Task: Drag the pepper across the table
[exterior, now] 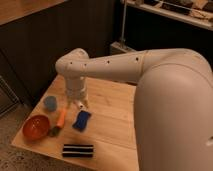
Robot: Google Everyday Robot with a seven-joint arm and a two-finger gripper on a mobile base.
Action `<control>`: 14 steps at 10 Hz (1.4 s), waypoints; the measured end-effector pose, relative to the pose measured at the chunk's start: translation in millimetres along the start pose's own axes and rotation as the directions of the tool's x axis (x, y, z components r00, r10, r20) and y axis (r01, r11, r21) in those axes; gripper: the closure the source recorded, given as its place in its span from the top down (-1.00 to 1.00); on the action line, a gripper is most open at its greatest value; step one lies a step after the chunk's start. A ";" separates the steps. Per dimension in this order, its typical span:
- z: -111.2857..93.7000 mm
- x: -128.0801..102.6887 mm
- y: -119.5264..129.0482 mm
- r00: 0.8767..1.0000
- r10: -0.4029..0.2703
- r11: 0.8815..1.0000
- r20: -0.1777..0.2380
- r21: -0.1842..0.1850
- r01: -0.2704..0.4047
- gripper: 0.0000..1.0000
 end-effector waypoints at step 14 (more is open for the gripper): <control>10.7 19.7 53.9 0.992 0.117 0.984 0.043 0.128 -0.122 0.30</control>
